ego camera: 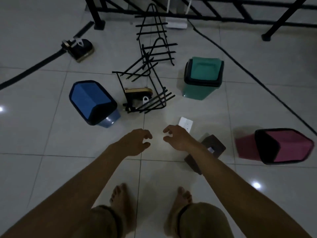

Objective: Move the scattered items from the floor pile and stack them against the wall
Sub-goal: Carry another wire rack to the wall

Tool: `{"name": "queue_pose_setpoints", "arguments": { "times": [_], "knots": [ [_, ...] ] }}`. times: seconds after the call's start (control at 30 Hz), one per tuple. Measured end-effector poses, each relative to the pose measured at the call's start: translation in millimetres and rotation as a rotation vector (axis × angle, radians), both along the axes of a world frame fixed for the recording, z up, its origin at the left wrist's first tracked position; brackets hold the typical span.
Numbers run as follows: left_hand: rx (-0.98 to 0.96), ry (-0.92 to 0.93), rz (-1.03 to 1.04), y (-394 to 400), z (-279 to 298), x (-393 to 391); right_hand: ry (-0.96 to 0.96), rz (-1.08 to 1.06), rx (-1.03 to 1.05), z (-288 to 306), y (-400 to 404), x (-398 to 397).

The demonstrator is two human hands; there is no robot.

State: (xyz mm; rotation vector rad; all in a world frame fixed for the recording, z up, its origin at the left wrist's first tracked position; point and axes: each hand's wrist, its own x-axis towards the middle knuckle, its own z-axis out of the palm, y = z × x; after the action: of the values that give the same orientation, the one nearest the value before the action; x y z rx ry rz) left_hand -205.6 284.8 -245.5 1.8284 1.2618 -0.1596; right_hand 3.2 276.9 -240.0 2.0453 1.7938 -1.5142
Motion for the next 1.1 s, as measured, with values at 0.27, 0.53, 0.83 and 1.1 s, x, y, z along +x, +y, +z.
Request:
{"name": "queue_pose_setpoints", "arguments": {
  "times": [0.27,0.53,0.83,1.1],
  "knots": [
    [0.329,0.477,-0.563,52,-203,3,-0.16,0.278,0.292,-195,74,-21],
    [0.58,0.693,-0.714,114,-279,-20,-0.574,0.803,0.41,-293,108,-12],
    [0.767,0.622,-0.43,132,-257,-8,-0.653,0.739,0.256,-271,124,-12],
    [0.826,0.455,-0.073,156,-259,26,-0.72,0.673,0.27,-258,129,-3]
  ]
}}
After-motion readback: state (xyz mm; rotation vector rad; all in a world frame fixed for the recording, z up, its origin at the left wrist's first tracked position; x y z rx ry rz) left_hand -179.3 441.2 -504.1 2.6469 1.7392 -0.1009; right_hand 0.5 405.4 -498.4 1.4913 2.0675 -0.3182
